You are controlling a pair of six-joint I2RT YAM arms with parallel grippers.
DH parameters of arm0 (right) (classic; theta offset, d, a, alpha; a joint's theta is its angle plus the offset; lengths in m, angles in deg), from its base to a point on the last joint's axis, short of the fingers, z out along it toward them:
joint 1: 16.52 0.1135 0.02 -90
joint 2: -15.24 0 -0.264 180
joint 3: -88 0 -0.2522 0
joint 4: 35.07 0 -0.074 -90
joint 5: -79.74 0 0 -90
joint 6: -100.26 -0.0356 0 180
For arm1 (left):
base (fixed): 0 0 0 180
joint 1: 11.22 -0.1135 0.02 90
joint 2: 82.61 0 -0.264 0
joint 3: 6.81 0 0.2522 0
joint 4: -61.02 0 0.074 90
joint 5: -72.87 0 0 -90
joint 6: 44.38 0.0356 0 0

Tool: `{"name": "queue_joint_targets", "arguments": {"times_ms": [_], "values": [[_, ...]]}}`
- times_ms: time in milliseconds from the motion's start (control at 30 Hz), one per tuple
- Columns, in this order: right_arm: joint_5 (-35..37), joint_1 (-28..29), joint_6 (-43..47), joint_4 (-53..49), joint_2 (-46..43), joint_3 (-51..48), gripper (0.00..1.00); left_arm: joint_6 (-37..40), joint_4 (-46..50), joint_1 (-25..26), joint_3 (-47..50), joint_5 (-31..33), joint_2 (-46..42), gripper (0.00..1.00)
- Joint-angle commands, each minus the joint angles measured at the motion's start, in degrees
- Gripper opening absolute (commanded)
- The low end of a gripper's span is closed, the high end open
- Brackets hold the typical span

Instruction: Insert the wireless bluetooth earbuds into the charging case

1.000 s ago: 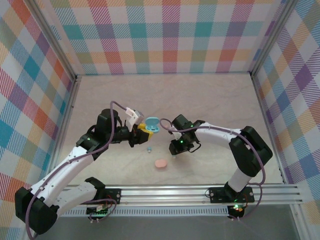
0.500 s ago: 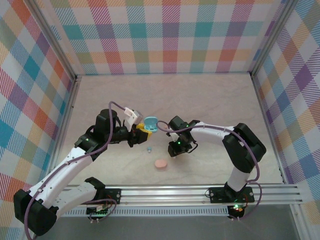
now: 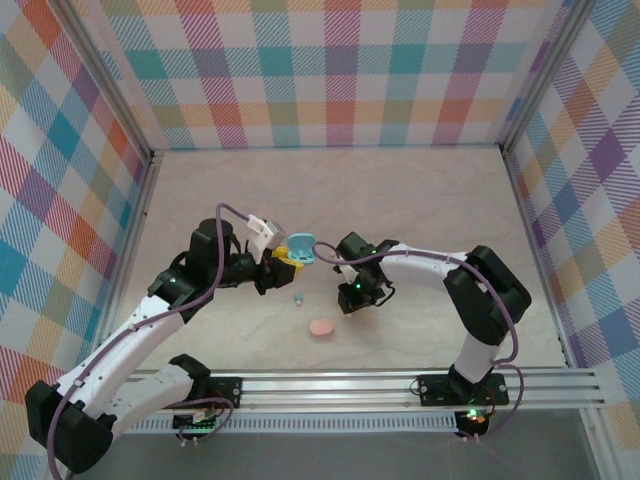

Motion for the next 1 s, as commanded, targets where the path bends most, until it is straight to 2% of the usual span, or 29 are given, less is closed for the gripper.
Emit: {"name": "queue_joint_targets", "arguments": {"times_ms": [0, 200, 533, 633, 733, 967], "values": [[2.5, 0.4, -0.5, -4.5, -1.3, 0.8, 0.26, -0.4, -0.1, 0.0, -0.8, -0.2, -1.1, 0.00], [3.2, -1.8, -3.6, -6.4, -4.2, 1.2, 0.25, -1.4, -1.1, 0.0, -0.4, 0.4, -1.1, 0.00], [3.9, -9.7, -5.0, -14.0, -14.9, 6.0, 0.27, -2.6, -5.8, 0.0, 0.0, 0.8, 1.2, 0.00], [1.9, -9.6, -7.8, -16.2, -14.7, 6.9, 0.32, -2.4, -5.8, 0.0, -0.3, 0.7, 1.8, 0.00], [-1.2, -8.5, -14.6, -13.8, -15.0, 3.5, 0.32, -2.4, -5.5, 0.0, -0.1, 1.3, 1.8, 0.00], [3.0, -4.0, -28.2, -12.2, -12.1, 0.1, 0.32, -2.4, -4.9, 0.0, 0.1, 1.5, 1.6, 0.00]]}}
